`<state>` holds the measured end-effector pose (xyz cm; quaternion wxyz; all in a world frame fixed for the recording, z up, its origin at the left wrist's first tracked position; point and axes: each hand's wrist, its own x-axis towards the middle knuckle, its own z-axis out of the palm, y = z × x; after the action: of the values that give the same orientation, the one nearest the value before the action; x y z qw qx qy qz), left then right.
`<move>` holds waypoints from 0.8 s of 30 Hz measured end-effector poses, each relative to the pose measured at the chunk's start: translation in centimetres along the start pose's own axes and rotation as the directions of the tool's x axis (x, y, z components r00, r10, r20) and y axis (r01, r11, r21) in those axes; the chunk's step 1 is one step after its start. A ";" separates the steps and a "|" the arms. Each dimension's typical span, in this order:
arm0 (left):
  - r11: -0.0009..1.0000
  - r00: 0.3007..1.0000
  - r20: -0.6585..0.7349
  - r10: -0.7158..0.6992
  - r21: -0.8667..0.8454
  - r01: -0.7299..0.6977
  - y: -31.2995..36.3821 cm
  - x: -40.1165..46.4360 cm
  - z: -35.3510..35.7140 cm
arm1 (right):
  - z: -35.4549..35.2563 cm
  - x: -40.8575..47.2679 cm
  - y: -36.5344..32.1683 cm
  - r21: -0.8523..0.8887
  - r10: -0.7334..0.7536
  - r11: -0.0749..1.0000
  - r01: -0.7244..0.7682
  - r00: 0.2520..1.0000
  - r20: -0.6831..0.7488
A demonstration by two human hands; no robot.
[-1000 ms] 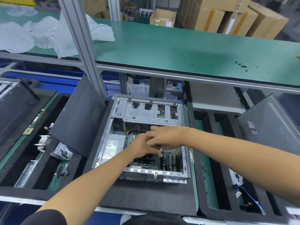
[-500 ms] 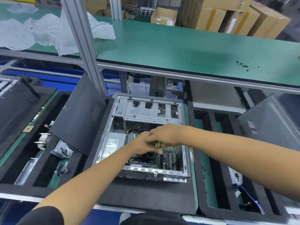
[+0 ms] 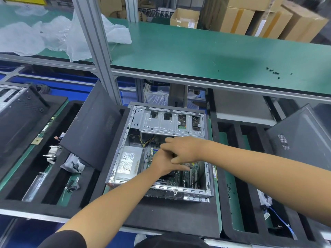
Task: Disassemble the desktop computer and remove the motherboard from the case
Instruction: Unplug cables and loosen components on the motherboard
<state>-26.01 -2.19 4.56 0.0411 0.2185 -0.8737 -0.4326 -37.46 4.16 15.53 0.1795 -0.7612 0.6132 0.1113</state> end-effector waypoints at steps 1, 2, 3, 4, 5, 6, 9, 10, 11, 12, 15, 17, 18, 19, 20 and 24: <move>0.998 1.000 0.002 -0.026 0.055 0.026 0.4 0.2 0.0 | -0.2 -0.1 0.0 -0.047 0.040 0.998 -0.039 0.999 0.015; 0.995 0.998 -0.023 -0.060 0.074 0.062 0.5 0.4 0.0 | -0.3 -0.2 0.1 -0.105 0.090 0.991 -0.087 0.996 0.027; 0.993 0.996 -0.028 -0.088 0.070 0.090 0.4 0.5 0.0 | -0.4 -0.4 0.2 -0.154 0.146 0.978 -0.139 0.989 0.032; 0.991 0.992 -0.051 -0.113 0.067 0.116 0.2 0.8 0.1 | -0.5 -0.5 0.4 -0.174 0.197 0.967 -0.188 0.980 0.039; 0.988 0.988 -0.059 -0.140 0.053 0.143 0.1 0.8 0.1 | -0.6 -0.7 0.5 -0.149 0.231 0.964 -0.220 0.971 0.065; 0.987 0.986 -0.060 -0.155 0.028 0.157 0.1 0.8 0.3 | -0.7 -0.7 0.6 -0.091 0.243 0.968 -0.234 0.964 0.109; 0.989 0.991 -0.042 -0.131 -0.079 0.127 0.0 0.4 0.5 | -0.9 -0.7 0.5 -0.044 0.131 0.991 -0.125 0.974 0.183; 0.983 0.995 -0.025 -0.095 -0.160 0.090 -0.2 0.4 0.4 | -0.9 -0.7 0.4 -0.069 0.094 0.994 -0.082 0.978 0.188; 0.972 0.999 0.006 -0.047 -0.232 0.047 -0.4 0.5 0.0 | -1.0 -0.8 0.4 -0.086 0.062 0.995 -0.046 0.980 0.189; 0.964 0.998 0.058 0.003 -0.266 0.013 -0.6 0.7 -0.6 | -1.0 -0.9 0.4 -0.092 0.026 0.996 -0.009 0.982 0.188; 0.980 0.958 0.286 0.030 -0.198 0.028 -0.1 0.8 -3.1 | -1.0 -1.3 0.8 -0.106 -0.120 0.985 0.136 0.982 0.147; 0.965 0.923 0.383 0.047 -0.257 0.057 -0.1 1.0 -3.9 | -1.1 -1.4 1.1 -0.144 -0.182 0.971 0.192 0.980 0.080; 0.961 0.920 0.388 0.043 -0.267 0.068 -0.1 1.0 -4.0 | -1.1 -1.5 1.3 -0.146 -0.202 0.967 0.208 0.978 0.053; 0.964 0.927 0.373 0.038 -0.259 0.065 -0.2 1.1 -3.9 | -1.1 -1.5 1.4 -0.133 -0.218 0.966 0.221 0.975 0.036; 0.967 0.934 0.355 0.042 -0.248 0.051 -0.3 1.1 -3.8 | -1.0 -1.4 1.6 -0.126 -0.221 0.967 0.223 0.975 0.032; 0.964 0.957 0.284 0.058 -0.264 0.020 -0.6 0.6 -3.4 | -0.7 -1.1 1.9 -0.213 -0.202 0.956 0.203 0.979 0.028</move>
<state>-25.43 -5.24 6.11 -0.0542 0.1372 -0.8069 -0.5720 -39.55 4.55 16.33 0.1084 -0.8346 0.5158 0.1601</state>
